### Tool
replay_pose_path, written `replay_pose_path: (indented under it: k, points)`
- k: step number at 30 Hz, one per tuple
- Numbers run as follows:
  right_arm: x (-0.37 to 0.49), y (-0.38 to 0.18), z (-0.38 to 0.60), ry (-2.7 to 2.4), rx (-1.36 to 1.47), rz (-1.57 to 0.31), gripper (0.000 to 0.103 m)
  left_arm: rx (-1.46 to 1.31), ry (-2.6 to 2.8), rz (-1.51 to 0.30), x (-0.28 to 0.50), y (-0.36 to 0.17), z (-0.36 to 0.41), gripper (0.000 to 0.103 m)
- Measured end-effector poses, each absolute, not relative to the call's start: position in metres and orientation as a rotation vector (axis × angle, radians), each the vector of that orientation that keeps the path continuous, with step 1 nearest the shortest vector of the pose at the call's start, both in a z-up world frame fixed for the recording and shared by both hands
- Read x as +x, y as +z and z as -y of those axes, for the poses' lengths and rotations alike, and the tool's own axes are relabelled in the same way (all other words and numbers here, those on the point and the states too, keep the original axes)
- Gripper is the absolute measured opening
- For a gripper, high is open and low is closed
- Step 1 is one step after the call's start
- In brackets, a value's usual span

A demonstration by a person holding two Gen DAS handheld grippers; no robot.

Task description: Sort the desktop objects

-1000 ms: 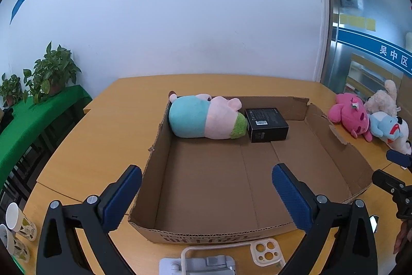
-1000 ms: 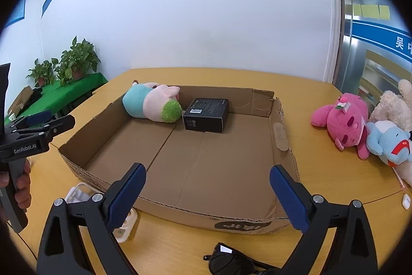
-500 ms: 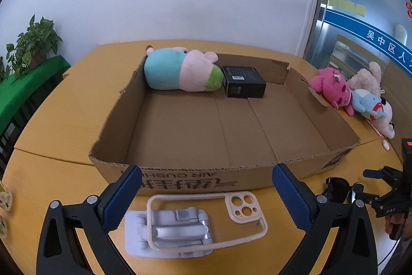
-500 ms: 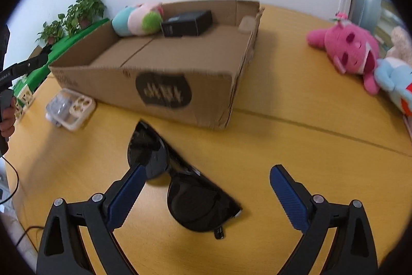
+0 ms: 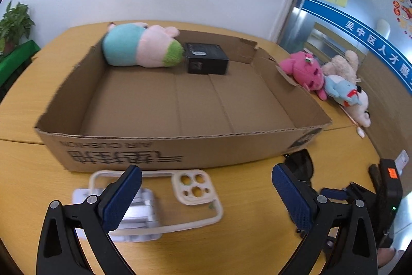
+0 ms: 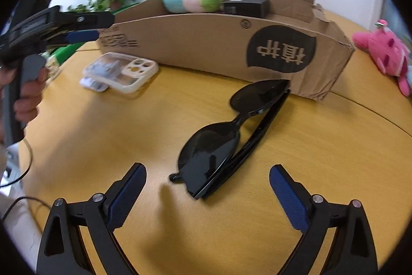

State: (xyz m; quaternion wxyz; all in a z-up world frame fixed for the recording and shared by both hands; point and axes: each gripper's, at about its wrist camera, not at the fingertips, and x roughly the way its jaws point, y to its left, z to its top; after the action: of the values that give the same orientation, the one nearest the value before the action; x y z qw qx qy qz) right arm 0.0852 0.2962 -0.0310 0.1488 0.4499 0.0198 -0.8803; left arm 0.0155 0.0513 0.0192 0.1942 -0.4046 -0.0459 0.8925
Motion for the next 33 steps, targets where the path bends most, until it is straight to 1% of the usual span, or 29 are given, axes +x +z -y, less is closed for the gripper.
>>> replay_pose_path:
  k: [2,4,5,6,7,9,13,17,18,19,20,21,23,24,25,26,27,28,29,33]
  points:
    - [0.079,-0.029,-0.302,-2.544,1.281,0.019,0.094,-1.145,2.464,0.13,0.013,0.016,-0.062,0.102]
    - [0.073,-0.028,-0.301,-2.559,1.269,0.018,0.091,-1.163,2.431,0.133,0.011,0.013,-0.072,0.102]
    - [0.07,-0.031,-0.299,-2.556,1.288,-0.013,0.08,-1.169,2.41,0.139,0.01,0.011,-0.076,0.102]
    - [0.068,-0.035,-0.297,-2.551,1.315,-0.034,0.066,-1.177,2.388,0.147,0.01,0.009,-0.08,0.102]
    - [0.07,-0.035,-0.295,-2.566,1.297,-0.069,0.063,-1.184,2.366,0.157,0.009,0.007,-0.085,0.102]
    - [0.073,-0.035,-0.297,-2.548,1.296,-0.046,0.056,-1.198,2.316,0.175,0.009,0.003,-0.094,0.102]
    - [0.084,-0.035,-0.296,-2.552,1.287,-0.004,0.05,-1.248,2.211,0.244,0.008,-0.01,-0.112,0.102]
    - [0.091,-0.035,-0.293,-2.563,1.279,0.071,0.046,-1.313,2.078,0.287,0.009,-0.027,-0.134,0.099]
    - [0.091,-0.035,-0.292,-2.564,1.279,0.089,0.045,-1.33,2.041,0.3,0.009,-0.032,-0.14,0.095]
    - [0.091,-0.035,-0.291,-2.561,1.28,0.103,0.044,-1.347,2.013,0.313,0.01,-0.036,-0.145,0.088]
    - [0.091,-0.035,-0.29,-2.555,1.28,0.12,0.043,-1.366,1.982,0.326,0.009,-0.041,-0.149,0.083]
    - [0.091,-0.034,-0.289,-2.547,1.279,0.133,0.042,-1.389,1.944,0.343,0.008,-0.046,-0.154,0.073]
    - [0.093,-0.034,-0.283,-2.549,1.278,0.108,0.041,-1.4,1.946,0.356,0.008,-0.05,-0.159,0.07]
    - [0.094,-0.034,-0.281,-2.545,1.277,0.111,0.041,-1.407,1.951,0.349,0.009,-0.05,-0.161,0.067]
    - [0.095,-0.034,-0.281,-2.54,1.276,0.12,0.041,-1.415,1.953,0.333,0.009,-0.05,-0.163,0.057]
    - [0.096,-0.033,-0.282,-2.55,1.272,0.114,0.041,-1.424,1.962,0.317,0.01,-0.05,-0.164,0.049]
    - [0.098,-0.031,-0.281,-2.551,1.261,0.115,0.036,-1.441,1.95,0.309,0.01,-0.052,-0.164,0.035]
    - [0.099,-0.029,-0.281,-2.545,1.249,0.124,0.029,-1.458,1.915,0.326,0.01,-0.055,-0.165,0.028]
    - [0.099,-0.028,-0.279,-2.543,1.251,0.126,0.023,-1.46,1.913,0.346,0.01,-0.056,-0.164,0.028]
    - [0.098,-0.027,-0.275,-2.532,1.252,0.125,0.023,-1.464,1.94,0.341,0.012,-0.053,-0.161,0.026]
